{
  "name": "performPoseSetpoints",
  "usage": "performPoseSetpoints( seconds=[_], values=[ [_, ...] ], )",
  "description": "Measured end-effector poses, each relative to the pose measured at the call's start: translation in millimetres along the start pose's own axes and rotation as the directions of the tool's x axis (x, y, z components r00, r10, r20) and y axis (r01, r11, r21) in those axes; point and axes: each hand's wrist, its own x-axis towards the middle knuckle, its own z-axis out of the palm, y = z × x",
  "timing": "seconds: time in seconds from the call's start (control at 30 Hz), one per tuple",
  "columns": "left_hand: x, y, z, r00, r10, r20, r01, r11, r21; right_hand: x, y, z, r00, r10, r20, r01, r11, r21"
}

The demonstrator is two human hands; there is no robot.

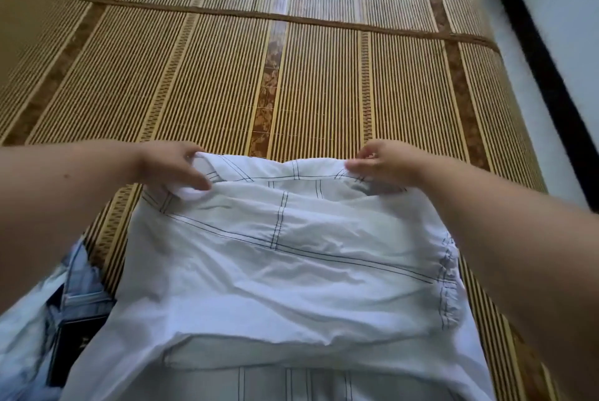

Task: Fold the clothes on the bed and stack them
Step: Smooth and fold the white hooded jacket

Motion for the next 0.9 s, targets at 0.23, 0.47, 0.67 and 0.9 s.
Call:
performPoseSetpoints(
  seconds=[0.23, 0.47, 0.67, 0.9],
  values=[
    [4.1, 10.9, -2.4, 1.0, -0.015, -0.006, 0.016, 0.844, 0.537, -2.5, -14.1, 3.1, 0.972, 0.023, 0.236, 0.087, 0.891, -0.446],
    [-12.7, 24.4, -28.7, 0.984, 0.176, -0.023, -0.15, 0.895, 0.421, -34.7, 6.7, -7.1, 0.985, -0.151, 0.087, 0.174, 0.887, -0.428],
    [-31.4, 71.0, -82.2, 0.85, 0.373, -0.372, -0.206, 0.885, 0.417, -52.1, 8.5, -85.2, 0.905, -0.282, -0.319, 0.085, 0.854, -0.513],
    [-61.0, 99.7, -107.2, 0.5, 0.56, -0.661, -0.24, 0.822, 0.516, -78.6, 4.7, -126.7, 0.61, -0.486, -0.626, 0.003, 0.791, -0.611]
  ],
)
